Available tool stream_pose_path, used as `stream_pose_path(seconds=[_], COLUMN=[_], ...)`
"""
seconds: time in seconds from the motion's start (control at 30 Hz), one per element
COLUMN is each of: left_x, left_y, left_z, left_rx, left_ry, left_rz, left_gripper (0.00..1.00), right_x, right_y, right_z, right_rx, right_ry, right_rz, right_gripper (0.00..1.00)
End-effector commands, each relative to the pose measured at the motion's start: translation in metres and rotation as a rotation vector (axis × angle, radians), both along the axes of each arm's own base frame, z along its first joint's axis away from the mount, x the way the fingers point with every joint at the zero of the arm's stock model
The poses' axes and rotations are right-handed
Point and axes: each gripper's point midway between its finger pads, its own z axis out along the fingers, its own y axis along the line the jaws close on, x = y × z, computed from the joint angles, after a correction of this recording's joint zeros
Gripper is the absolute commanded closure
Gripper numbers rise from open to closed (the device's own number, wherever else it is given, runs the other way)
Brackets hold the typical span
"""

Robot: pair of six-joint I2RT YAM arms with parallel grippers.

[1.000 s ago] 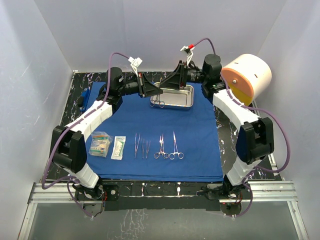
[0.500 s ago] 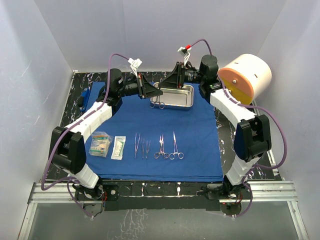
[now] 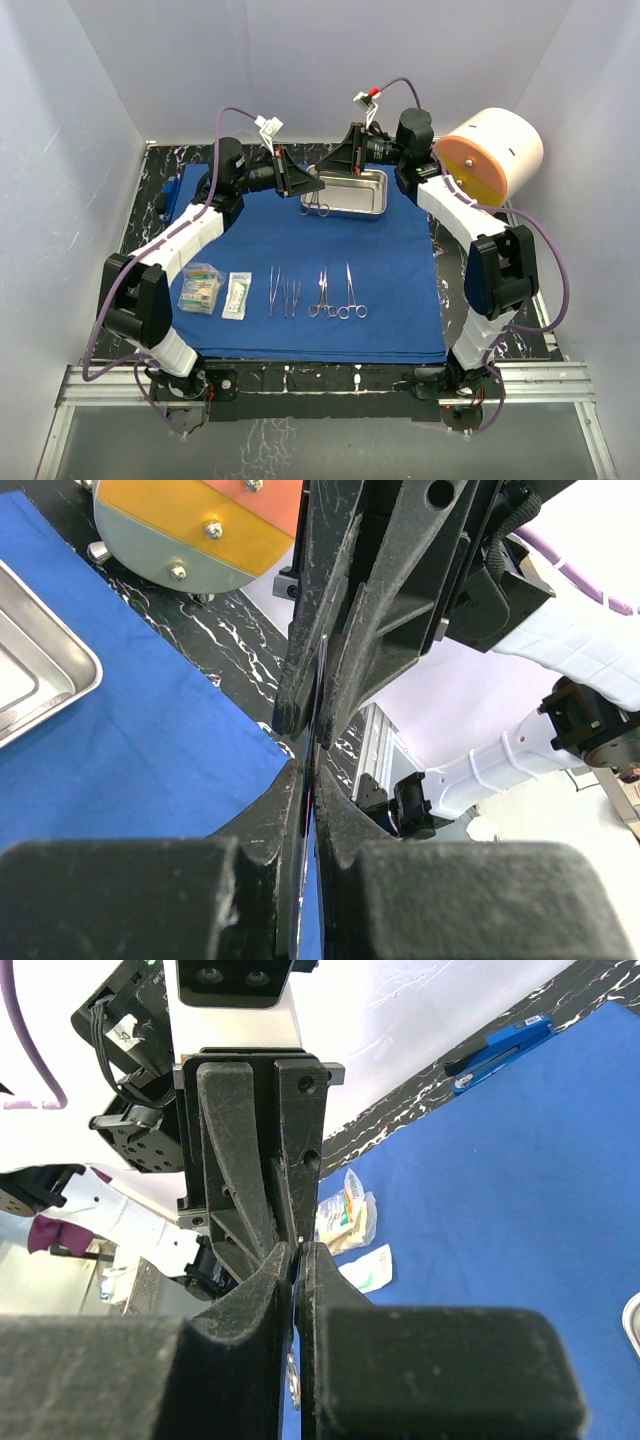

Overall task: Open and lay out the surgical kit
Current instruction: Place the medical item in the surgical kit.

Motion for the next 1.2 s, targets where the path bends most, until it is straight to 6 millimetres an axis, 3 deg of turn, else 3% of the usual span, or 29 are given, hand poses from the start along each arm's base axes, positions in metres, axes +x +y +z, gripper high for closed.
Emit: stream_pose_path(seconds=[0.0,0.07,0.23,0.37,0.53,0.9,1.17], left_x=[-0.014,-0.015,-0.019,-0.025,-0.028,-0.002,0.004], left_y=[0.005,0.006,0.013,0.024,0.042,0.090,0.100], left_z=[0.026,0.026,0.018,0.013,0.018,0.023,0.006], left_rx=[-0.029,-0.026,0.032,0.114,0.157,0.171,0.220], left_ry=[-0.069,-0.078,-0.097,-0.142,-0.212,-0.267,-0.270], left_rz=[-0.014,-0.012,-0.008,-0.012,0.000,0.146,0.174], left_gripper=[1.00,0.96,0.52,0.34,0.27,0.26,0.20], right_x=[0.002,0.003,0.010,0.002,-0.024,-0.097,-0.118], right_y=[0.002,0.000,-0.018,-0.033,-0.043,-0.060,-0.062], right_z=[0.030,0.027,0.020,0.012,-0.023,-0.141,-0.196], right_rx=[0.033,0.025,-0.011,-0.054,-0.129,-0.232,-0.288], right_ry=[-0.106,-0.103,-0.107,-0.110,-0.087,0.092,0.152], right_rz=[-0.011,-0.014,-0.050,-0.061,-0.027,0.097,0.123], right_gripper=[1.00,1.00,1.00,1.00,1.00,1.00,1.00])
